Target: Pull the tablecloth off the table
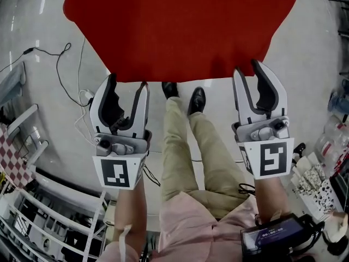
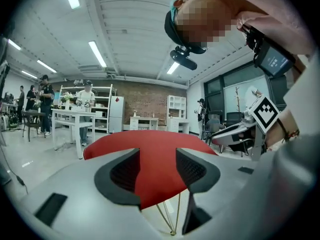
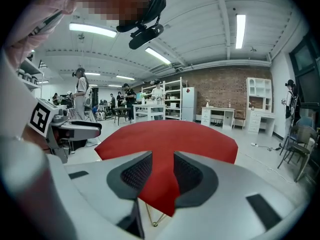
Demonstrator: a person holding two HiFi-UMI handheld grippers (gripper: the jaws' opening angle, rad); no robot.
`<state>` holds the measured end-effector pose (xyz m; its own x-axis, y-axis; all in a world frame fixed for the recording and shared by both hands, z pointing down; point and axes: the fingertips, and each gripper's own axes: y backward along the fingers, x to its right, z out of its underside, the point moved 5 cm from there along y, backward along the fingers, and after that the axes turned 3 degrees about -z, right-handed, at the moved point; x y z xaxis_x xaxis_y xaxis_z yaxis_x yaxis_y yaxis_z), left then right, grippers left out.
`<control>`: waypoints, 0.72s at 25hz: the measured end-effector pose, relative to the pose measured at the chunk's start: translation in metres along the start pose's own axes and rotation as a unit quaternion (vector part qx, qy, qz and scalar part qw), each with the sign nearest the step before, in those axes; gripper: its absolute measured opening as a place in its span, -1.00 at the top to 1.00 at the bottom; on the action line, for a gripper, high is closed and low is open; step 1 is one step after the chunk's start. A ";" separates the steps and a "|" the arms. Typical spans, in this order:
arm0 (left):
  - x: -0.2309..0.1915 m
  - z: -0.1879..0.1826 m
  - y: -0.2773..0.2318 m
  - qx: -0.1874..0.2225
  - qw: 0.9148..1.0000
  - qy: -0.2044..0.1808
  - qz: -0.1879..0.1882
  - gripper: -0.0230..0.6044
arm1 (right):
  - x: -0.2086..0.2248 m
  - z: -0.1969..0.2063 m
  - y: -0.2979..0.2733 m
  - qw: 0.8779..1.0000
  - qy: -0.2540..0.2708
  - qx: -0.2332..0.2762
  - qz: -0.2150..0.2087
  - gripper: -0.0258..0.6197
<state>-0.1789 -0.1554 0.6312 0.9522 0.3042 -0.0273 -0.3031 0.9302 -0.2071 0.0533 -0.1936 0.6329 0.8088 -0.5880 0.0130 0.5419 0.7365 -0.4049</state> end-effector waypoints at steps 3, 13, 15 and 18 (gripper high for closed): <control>0.008 0.016 0.006 -0.010 1.000 -0.024 0.007 0.07 | -0.005 0.003 0.002 1.000 0.006 0.004 -0.002 0.54; 0.007 0.069 -0.004 -0.066 0.988 -0.137 -0.036 -0.25 | -0.005 0.021 0.014 1.000 0.020 -0.008 -0.007 0.54; 0.003 0.078 -0.009 -0.082 0.983 -0.160 -0.039 -0.25 | -0.004 0.027 0.014 1.000 0.020 -0.014 -0.005 0.54; 0.000 0.080 -0.013 -0.106 0.971 -0.210 -0.033 -0.20 | -0.001 0.027 0.016 1.000 0.018 -0.014 0.001 0.54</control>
<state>-0.1778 -0.1515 0.7118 0.8567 0.3440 0.3844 -0.1850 0.9005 -0.3936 0.0673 -0.1724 0.6515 0.8005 -0.5990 -0.0212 0.5335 0.7281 -0.4304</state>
